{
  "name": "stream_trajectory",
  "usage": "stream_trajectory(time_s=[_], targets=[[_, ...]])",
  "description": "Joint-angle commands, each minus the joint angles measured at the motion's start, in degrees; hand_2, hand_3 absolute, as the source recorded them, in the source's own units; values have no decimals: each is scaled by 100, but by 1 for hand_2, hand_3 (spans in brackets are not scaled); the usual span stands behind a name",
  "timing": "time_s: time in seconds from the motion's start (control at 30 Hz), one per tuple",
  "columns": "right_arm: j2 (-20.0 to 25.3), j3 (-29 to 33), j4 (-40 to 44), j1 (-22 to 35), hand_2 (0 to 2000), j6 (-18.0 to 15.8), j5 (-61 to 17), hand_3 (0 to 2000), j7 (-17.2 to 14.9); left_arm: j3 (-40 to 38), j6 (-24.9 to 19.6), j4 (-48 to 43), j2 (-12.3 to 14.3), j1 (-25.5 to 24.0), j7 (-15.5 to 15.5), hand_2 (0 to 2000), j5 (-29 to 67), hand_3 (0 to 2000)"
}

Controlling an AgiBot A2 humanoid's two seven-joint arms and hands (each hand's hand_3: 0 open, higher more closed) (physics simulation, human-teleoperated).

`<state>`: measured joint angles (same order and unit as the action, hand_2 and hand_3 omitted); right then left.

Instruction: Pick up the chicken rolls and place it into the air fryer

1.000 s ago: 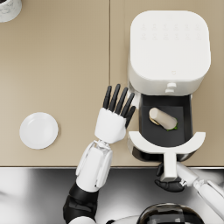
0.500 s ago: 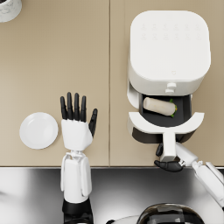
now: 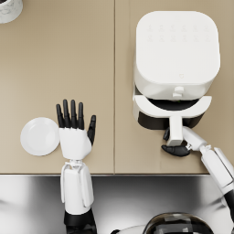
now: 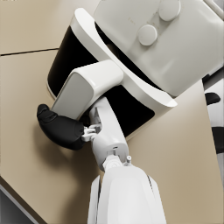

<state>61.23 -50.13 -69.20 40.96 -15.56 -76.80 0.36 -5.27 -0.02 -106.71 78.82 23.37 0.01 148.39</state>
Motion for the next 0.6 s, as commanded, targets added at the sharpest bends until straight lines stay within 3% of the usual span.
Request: stream_trajectory(time_s=[0.03,0.5,0.57,0.6], targets=[[1732,48,118,818,2000,69,1,2000,22,-67,0,-68,-6,22,0,0,0,0],[2300,25,1878,1609,2000,-14,-2,2000,37,1,0,-78,-43,17,0,0,0,0],[2346,17,1939,1646,2000,-212,8,2000,44,4,0,-67,-42,-35,0,0,0,0],[925,-1,1992,1031,2000,-318,11,2000,49,-3,0,-75,-39,-94,0,0,0,0]])
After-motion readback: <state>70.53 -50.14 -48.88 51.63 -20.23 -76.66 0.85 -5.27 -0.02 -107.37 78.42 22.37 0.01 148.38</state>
